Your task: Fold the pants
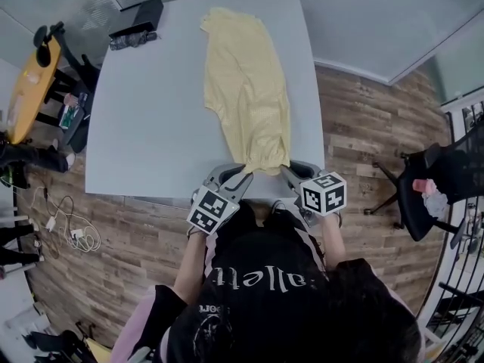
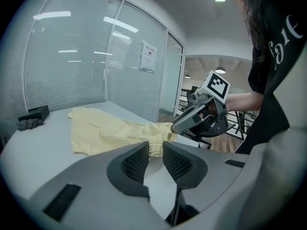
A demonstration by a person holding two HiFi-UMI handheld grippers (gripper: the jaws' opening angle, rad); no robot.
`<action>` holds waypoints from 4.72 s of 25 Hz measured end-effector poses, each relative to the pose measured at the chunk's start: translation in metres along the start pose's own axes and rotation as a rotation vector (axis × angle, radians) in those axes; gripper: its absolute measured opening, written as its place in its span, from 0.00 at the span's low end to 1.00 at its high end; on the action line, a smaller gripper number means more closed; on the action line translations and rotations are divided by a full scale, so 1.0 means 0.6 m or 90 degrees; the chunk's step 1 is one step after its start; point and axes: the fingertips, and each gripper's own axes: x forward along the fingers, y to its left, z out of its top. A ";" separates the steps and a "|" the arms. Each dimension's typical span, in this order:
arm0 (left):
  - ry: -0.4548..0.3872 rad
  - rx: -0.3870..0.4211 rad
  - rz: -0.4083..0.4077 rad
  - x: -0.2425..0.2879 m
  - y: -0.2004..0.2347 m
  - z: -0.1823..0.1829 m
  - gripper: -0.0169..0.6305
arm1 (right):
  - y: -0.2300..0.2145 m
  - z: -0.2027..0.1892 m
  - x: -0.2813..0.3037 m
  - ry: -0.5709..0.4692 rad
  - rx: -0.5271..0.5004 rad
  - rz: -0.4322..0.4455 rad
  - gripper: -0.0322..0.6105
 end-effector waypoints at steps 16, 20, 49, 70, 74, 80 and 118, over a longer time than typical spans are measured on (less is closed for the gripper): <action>-0.187 0.106 -0.121 -0.152 -0.056 0.191 0.19 | 0.153 0.126 -0.151 -0.047 -0.090 0.133 0.18; -0.206 0.125 -0.118 -0.186 -0.046 0.227 0.19 | 0.180 0.159 -0.175 -0.076 -0.105 0.163 0.18; -0.043 0.289 0.037 0.106 0.485 0.325 0.19 | -0.118 0.531 0.192 -0.130 -0.105 -0.001 0.18; 0.075 0.133 0.092 0.262 0.565 0.117 0.45 | -0.206 0.456 0.363 -0.151 -0.065 -0.060 0.44; 0.039 0.127 0.097 0.223 0.551 0.135 0.45 | -0.167 0.464 0.333 -0.166 -0.093 -0.036 0.46; -0.041 0.057 0.074 0.159 0.491 0.160 0.45 | -0.079 0.446 0.283 -0.207 -0.123 0.027 0.45; -0.155 -0.016 0.002 -0.115 0.135 0.052 0.41 | 0.207 0.160 0.022 -0.246 -0.105 0.045 0.23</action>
